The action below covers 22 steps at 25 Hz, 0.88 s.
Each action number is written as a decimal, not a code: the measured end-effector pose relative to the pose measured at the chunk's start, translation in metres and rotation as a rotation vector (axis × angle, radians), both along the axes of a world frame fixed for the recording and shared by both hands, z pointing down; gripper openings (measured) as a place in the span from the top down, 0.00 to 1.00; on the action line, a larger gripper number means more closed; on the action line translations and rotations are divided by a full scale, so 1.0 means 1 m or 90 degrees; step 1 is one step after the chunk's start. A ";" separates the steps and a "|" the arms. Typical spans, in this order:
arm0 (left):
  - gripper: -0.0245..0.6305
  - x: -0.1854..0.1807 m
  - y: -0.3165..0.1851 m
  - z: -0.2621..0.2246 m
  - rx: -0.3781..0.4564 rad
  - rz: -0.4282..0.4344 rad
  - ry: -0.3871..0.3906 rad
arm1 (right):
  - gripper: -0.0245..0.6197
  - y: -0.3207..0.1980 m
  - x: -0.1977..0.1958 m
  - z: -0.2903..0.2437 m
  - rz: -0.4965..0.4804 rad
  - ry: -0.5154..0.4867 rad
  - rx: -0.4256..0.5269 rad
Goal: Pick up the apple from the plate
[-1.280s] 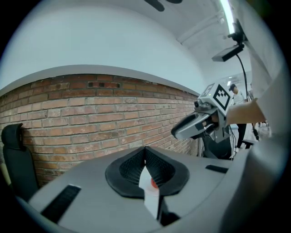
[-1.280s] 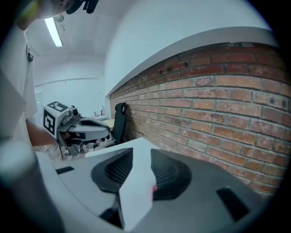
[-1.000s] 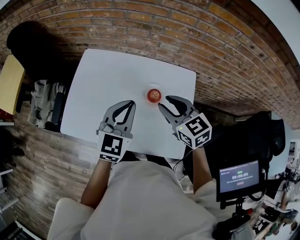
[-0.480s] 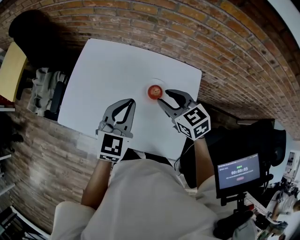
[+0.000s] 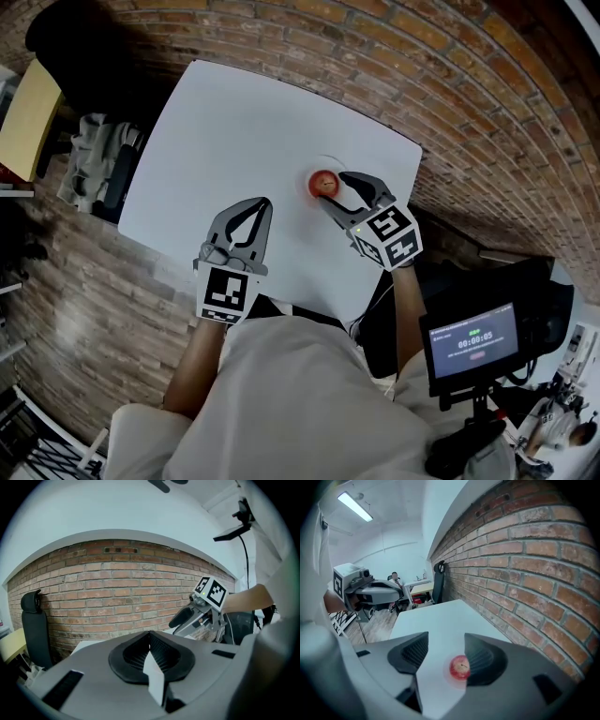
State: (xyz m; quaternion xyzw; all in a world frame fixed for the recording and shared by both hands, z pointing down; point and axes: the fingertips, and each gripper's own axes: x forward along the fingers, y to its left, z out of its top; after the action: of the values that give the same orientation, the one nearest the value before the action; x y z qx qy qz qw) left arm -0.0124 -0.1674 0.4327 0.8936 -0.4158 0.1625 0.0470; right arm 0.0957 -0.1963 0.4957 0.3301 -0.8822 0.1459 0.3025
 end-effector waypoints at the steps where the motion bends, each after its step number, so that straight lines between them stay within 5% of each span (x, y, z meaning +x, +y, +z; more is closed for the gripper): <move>1: 0.95 -0.001 -0.002 0.001 -0.001 -0.001 -0.001 | 0.61 -0.002 0.000 0.004 -0.004 0.008 -0.003; 22: 0.95 -0.015 -0.004 0.013 -0.016 -0.007 -0.013 | 0.45 -0.007 0.010 0.067 -0.053 0.118 -0.037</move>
State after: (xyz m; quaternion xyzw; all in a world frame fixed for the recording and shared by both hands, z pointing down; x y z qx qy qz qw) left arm -0.0270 -0.1718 0.4461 0.8889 -0.4191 0.1767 0.0546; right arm 0.1056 -0.2035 0.5627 0.2963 -0.8589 0.1274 0.3977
